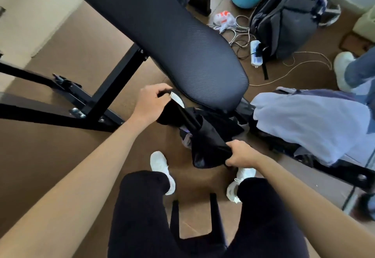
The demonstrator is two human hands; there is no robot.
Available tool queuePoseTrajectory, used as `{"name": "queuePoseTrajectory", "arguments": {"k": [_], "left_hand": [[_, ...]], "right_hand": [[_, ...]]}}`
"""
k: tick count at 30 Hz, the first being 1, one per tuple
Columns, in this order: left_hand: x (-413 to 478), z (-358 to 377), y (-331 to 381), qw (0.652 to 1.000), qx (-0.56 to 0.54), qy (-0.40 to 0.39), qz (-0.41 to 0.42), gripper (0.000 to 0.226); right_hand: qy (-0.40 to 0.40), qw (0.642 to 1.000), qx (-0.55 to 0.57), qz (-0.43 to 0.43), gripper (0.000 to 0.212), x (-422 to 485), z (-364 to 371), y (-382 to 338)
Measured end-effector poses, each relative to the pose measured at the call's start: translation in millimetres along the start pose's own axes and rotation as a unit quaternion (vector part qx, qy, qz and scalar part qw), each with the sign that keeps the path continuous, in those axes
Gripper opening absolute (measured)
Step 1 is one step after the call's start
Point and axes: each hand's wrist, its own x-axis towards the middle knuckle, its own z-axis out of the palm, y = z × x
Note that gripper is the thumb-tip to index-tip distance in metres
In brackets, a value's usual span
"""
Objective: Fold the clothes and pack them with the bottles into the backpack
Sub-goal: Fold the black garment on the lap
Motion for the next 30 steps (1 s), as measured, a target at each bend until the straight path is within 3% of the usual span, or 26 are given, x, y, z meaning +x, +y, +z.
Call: {"name": "queuePoseTrajectory", "arguments": {"k": [4, 7, 11, 14, 17, 19, 22, 24, 26, 28, 30], "left_hand": [[19, 18, -38, 0.997, 0.051, 0.060, 0.026, 0.031], [23, 40, -66, 0.995, 0.075, 0.065, 0.032, 0.033], [-5, 63, -87, 0.989, 0.120, 0.070, 0.044, 0.039], [-43, 66, -85, 0.990, 0.127, 0.060, 0.020, 0.027], [-75, 50, -73, 0.983, 0.173, 0.038, 0.052, 0.016], [-92, 37, -66, 0.975, 0.201, 0.020, 0.090, 0.019], [-124, 17, -53, 0.969, 0.194, -0.047, 0.148, 0.040], [-145, 7, -49, 0.955, 0.221, -0.092, 0.175, 0.030], [-155, 1, -58, 0.930, 0.289, -0.112, 0.195, 0.034], [-159, 0, -69, 0.927, 0.317, -0.077, 0.185, 0.036], [-162, 3, -83, 0.945, 0.291, 0.001, 0.150, 0.030]], "right_hand": [[0.072, 0.974, 0.204, -0.065, 0.011, 32, 12, 27], [0.217, 0.928, 0.277, -0.121, 0.043, 51, 24, 43], [0.374, 0.884, 0.197, -0.202, 0.041, 54, 37, 61], [0.420, 0.883, 0.096, -0.185, 0.018, 29, 39, 69], [0.458, 0.872, -0.013, -0.171, 0.004, -9, 30, 73], [0.510, 0.845, -0.039, -0.157, 0.013, -34, 16, 69], [0.584, 0.797, -0.021, -0.154, 0.013, -75, -5, 57], [0.618, 0.770, -0.023, -0.158, 0.016, -98, -16, 46], [0.632, 0.755, -0.024, -0.173, 0.022, -116, -21, 30], [0.638, 0.746, -0.020, -0.189, 0.027, -131, -21, 10], [0.642, 0.738, -0.003, -0.209, 0.028, -141, -21, -7]]}}
